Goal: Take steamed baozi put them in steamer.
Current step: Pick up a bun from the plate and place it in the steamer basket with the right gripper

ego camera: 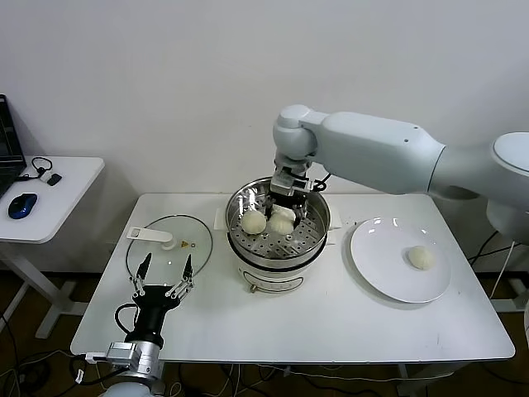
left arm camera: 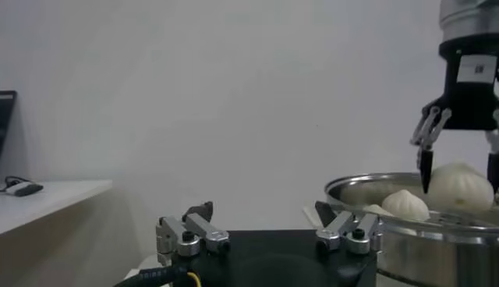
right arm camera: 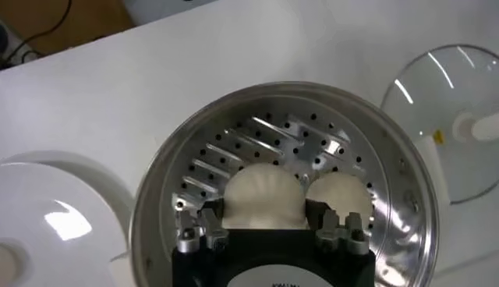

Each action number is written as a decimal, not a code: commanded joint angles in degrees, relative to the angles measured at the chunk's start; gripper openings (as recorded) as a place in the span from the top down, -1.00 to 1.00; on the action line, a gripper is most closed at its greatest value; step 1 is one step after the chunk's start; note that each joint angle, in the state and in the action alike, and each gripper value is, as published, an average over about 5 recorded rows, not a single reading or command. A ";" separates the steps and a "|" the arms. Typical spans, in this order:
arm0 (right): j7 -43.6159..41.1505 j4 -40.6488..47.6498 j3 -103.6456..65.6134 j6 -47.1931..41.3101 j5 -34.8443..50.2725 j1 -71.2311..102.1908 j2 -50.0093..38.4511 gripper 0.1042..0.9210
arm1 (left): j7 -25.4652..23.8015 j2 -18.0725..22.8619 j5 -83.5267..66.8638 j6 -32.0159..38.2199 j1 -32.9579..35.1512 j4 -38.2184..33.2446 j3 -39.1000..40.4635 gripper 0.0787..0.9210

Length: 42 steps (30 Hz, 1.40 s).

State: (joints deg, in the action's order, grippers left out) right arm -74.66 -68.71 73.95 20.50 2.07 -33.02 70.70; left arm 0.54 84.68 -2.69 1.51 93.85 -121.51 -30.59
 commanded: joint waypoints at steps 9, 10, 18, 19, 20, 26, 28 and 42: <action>0.32 0.89 -0.65 1.96 -4.12 4.85 2.97 -0.41 | -0.02 -0.01 -0.13 0.02 -0.05 -0.03 0.05 -0.77; 0.32 0.92 -0.63 1.95 -4.12 4.93 2.95 -0.41 | -0.02 0.00 -0.13 0.02 -0.06 -0.01 0.08 -0.77; 0.28 0.79 -0.61 1.75 -4.10 5.51 2.85 -0.41 | 0.02 0.09 -0.12 0.06 -0.01 0.05 0.21 -0.77; 0.30 0.81 -0.61 1.71 -4.05 5.56 2.84 -0.41 | 0.02 0.12 -0.11 0.07 -0.01 0.06 0.24 -0.77; 0.31 0.82 -0.62 1.69 -4.01 5.61 2.85 -0.41 | 0.03 0.14 -0.10 0.07 -0.01 0.08 0.28 -0.77; 0.59 0.90 -0.74 1.63 -3.89 5.81 2.85 -0.41 | 0.04 0.17 -0.08 0.12 -0.01 0.18 0.32 -0.77; 0.76 0.97 -0.73 1.61 -3.91 5.77 2.77 -0.42 | 0.04 0.17 -0.08 0.13 0.01 0.20 0.33 -0.77; 0.72 0.80 -0.82 1.77 -0.87 4.45 1.15 -0.76 | 0.06 0.14 -0.09 0.09 -0.02 -0.01 0.28 -0.77</action>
State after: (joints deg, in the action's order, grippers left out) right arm -73.90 -67.81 73.23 22.21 -0.28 -28.08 72.50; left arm 0.59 84.82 -2.80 1.62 93.79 -121.39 -30.27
